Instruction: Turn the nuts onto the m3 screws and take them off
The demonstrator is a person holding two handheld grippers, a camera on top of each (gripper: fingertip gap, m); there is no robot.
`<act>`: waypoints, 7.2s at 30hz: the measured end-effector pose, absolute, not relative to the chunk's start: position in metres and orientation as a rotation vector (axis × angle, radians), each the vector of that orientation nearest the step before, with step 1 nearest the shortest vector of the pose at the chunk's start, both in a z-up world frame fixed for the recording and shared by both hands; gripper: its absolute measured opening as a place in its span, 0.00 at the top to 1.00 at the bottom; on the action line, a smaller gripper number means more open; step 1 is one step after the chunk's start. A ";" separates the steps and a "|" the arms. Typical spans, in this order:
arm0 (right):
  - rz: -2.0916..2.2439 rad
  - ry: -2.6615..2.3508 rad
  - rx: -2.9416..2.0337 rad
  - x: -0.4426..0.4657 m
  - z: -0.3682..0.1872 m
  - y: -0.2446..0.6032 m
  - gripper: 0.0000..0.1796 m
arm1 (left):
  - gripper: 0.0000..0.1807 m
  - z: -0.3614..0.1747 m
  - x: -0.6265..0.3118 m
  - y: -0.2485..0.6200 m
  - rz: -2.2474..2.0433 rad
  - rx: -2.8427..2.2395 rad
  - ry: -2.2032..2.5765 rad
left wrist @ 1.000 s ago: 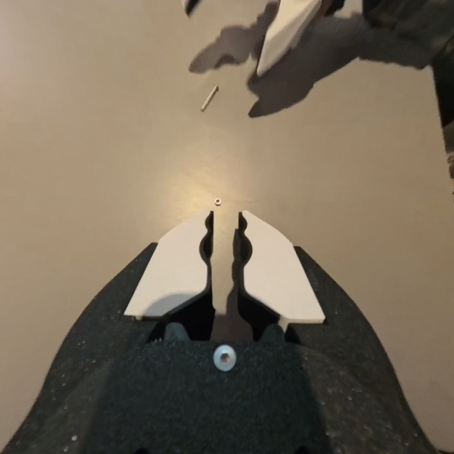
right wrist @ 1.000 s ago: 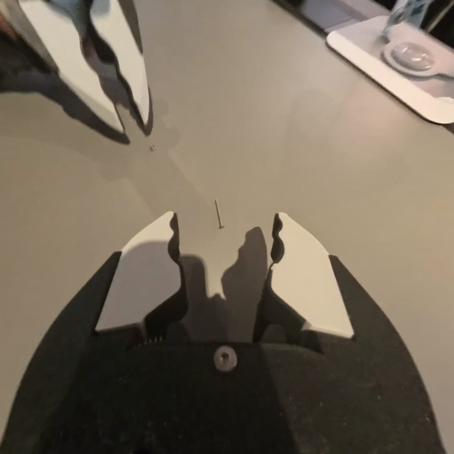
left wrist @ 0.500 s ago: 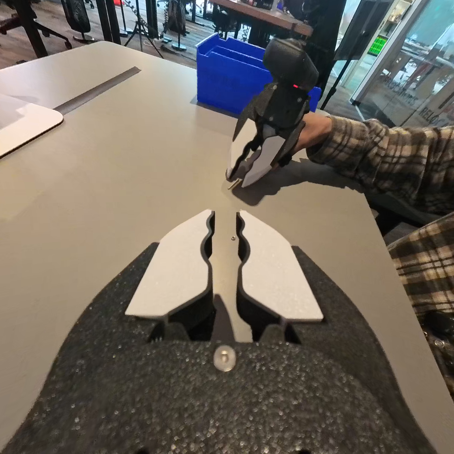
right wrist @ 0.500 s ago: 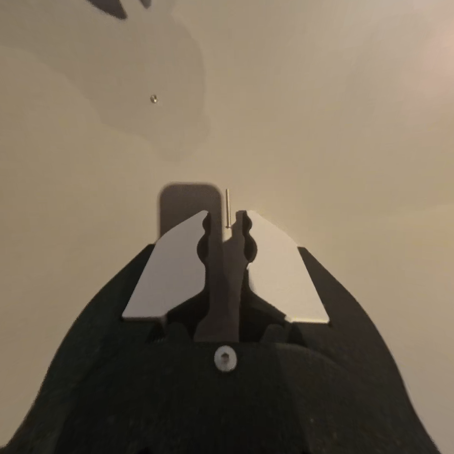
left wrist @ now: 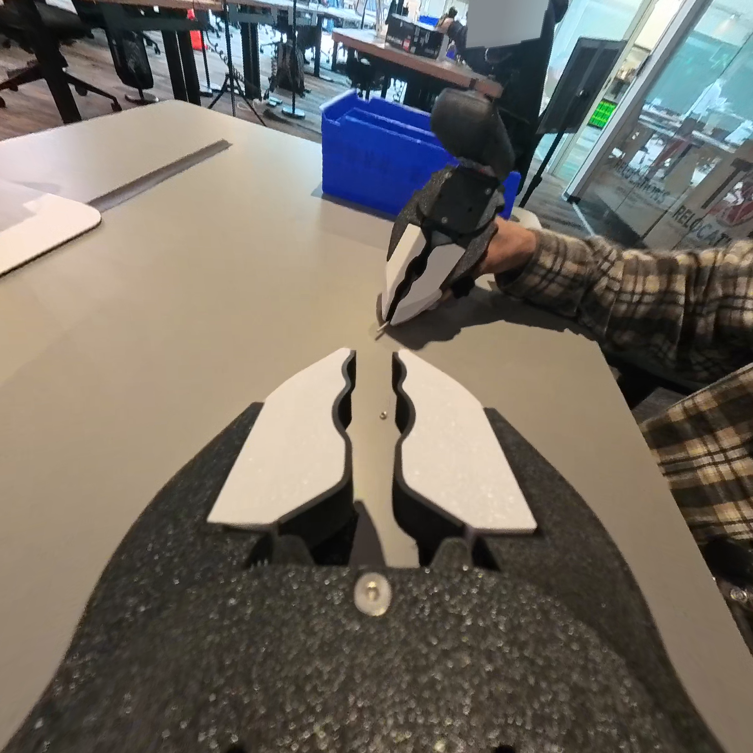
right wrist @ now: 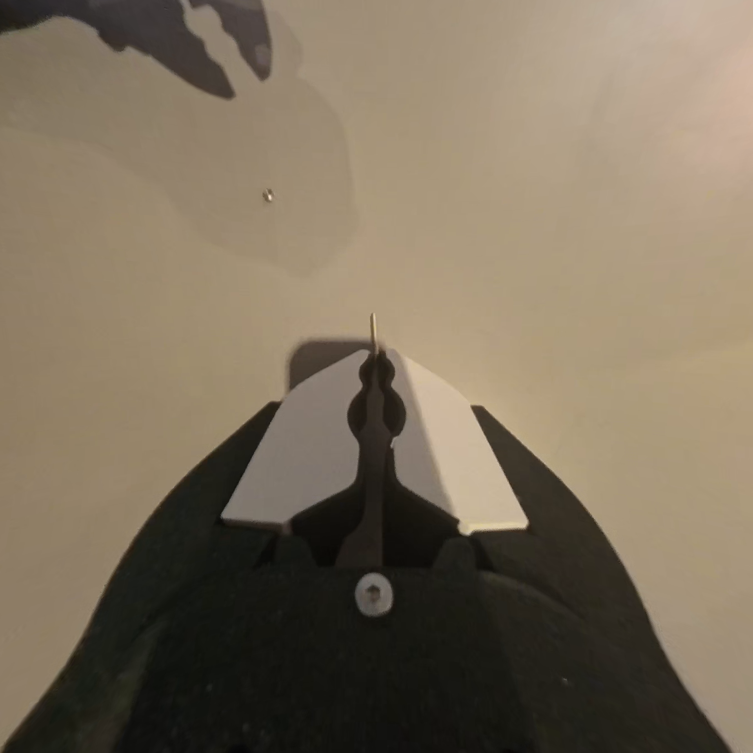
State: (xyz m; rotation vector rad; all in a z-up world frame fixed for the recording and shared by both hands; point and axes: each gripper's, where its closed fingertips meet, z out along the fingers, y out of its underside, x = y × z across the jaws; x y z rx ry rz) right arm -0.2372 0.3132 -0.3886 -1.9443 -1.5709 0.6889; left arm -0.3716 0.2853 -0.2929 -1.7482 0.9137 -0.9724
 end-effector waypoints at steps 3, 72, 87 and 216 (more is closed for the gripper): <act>0.814 -1.461 -1.900 -0.245 -0.370 0.319 0.99 | 0.91 -0.279 -0.372 0.295 -1.016 -1.695 0.855; 1.815 -0.623 -1.029 -0.326 -0.207 0.299 0.99 | 0.98 -0.199 -0.316 0.300 -1.415 -1.254 0.763; 1.819 -0.640 -1.032 -0.328 -0.208 0.298 0.99 | 0.99 -0.200 -0.316 0.300 -1.395 -1.254 0.774; 0.878 -1.865 -1.536 -0.320 -0.345 0.278 0.89 | 0.98 -0.277 -0.423 0.277 -1.018 -1.572 0.733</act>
